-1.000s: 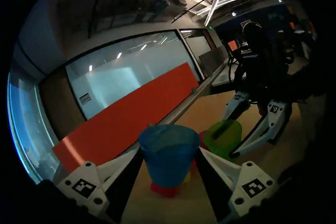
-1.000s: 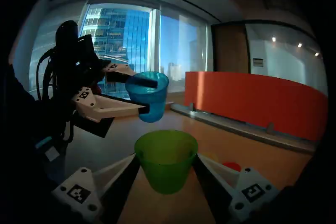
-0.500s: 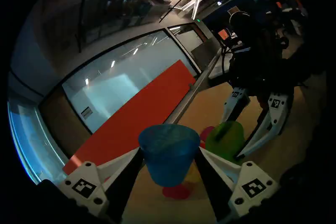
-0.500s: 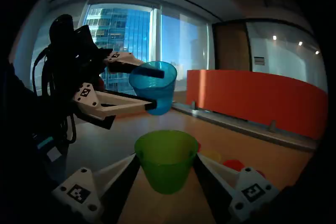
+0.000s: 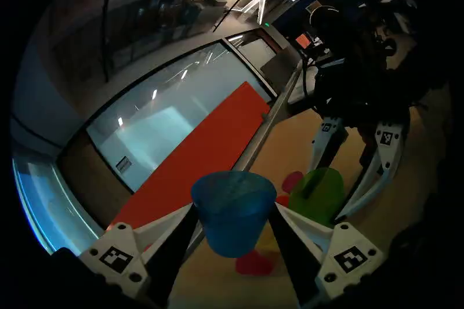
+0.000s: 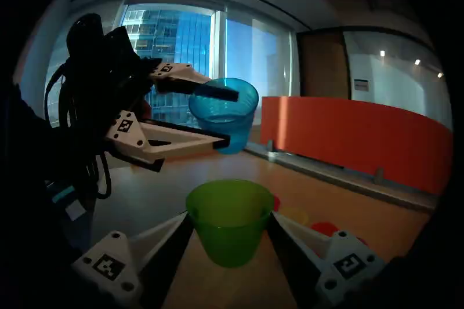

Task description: Pour water

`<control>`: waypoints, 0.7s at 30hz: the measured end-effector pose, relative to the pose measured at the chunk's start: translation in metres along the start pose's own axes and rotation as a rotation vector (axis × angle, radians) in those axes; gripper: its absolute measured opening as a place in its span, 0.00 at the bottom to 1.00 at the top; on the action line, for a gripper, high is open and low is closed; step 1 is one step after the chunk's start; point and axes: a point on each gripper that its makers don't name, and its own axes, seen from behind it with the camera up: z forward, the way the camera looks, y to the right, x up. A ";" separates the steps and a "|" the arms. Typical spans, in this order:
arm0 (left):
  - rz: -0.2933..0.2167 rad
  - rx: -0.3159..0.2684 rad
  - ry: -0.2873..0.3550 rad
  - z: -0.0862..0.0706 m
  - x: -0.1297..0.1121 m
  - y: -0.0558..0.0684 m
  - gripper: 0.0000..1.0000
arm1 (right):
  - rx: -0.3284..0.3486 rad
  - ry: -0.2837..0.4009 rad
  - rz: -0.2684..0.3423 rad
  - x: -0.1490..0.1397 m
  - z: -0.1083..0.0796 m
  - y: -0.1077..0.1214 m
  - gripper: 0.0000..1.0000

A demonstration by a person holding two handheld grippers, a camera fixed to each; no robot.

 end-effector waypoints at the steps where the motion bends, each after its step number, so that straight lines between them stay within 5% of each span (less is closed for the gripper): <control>1: 0.004 0.000 0.000 0.000 0.000 0.000 0.84 | 0.000 0.000 0.000 0.000 0.000 0.000 0.88; 21: 0.118 0.017 0.008 0.008 0.008 -0.008 0.83 | 0.005 0.003 -0.004 0.002 0.002 0.000 0.88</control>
